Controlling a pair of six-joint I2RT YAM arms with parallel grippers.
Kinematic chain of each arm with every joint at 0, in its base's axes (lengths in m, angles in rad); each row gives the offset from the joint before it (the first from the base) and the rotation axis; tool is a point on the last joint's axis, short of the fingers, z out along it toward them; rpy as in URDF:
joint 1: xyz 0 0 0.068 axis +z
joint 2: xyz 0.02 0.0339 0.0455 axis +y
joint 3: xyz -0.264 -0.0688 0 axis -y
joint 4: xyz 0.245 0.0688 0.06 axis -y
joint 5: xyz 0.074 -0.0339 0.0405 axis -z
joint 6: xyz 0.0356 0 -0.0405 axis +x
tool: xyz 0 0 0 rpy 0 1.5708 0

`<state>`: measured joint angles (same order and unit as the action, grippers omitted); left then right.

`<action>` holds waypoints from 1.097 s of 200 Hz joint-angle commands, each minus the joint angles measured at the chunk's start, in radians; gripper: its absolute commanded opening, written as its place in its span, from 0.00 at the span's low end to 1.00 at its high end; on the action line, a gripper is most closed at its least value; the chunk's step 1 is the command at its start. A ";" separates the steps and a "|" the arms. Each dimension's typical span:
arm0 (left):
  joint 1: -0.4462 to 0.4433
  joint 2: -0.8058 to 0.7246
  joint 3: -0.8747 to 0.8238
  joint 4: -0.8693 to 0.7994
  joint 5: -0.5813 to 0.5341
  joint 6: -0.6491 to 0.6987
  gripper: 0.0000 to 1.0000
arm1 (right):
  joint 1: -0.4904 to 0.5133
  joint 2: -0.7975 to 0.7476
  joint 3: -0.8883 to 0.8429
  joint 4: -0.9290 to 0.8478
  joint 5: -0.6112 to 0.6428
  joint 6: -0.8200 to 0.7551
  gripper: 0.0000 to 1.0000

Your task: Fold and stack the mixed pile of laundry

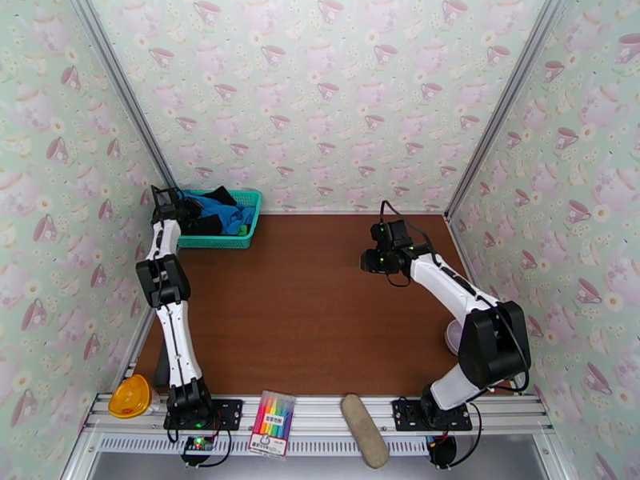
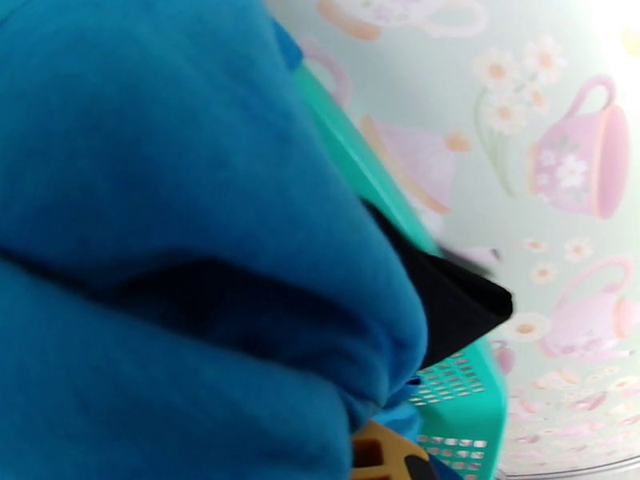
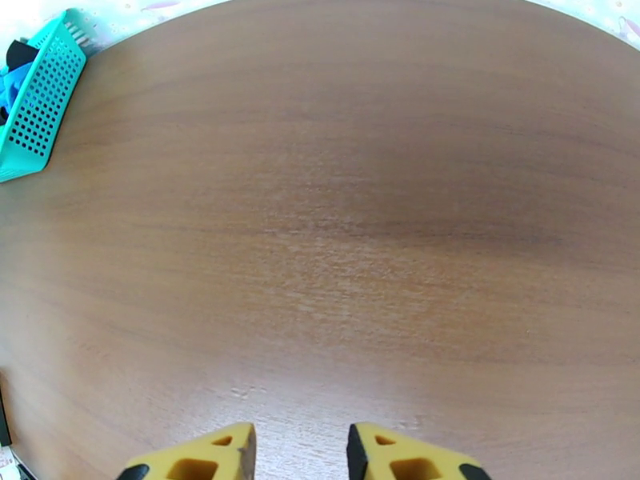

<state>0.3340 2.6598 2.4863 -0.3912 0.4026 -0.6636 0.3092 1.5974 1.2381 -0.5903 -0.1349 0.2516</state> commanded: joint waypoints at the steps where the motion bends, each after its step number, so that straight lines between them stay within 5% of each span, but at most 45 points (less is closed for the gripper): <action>1: -0.017 -0.158 -0.036 0.075 0.077 -0.008 0.00 | 0.013 -0.057 -0.006 0.011 -0.002 0.012 0.37; 55: -0.075 -0.483 -0.112 0.062 0.113 0.044 0.00 | 0.015 -0.274 -0.148 0.136 -0.101 0.028 0.46; 124: -0.172 -0.665 -0.093 0.019 0.116 0.066 0.00 | 0.014 -0.514 -0.298 0.336 -0.287 0.094 0.61; 219: -0.155 -0.464 0.128 -0.094 0.005 0.153 0.00 | 0.016 -0.559 -0.341 0.320 -0.260 0.114 0.64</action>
<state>0.1623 2.1262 2.5137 -0.5083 0.4446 -0.5442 0.3153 1.0531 0.9089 -0.2527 -0.4076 0.3668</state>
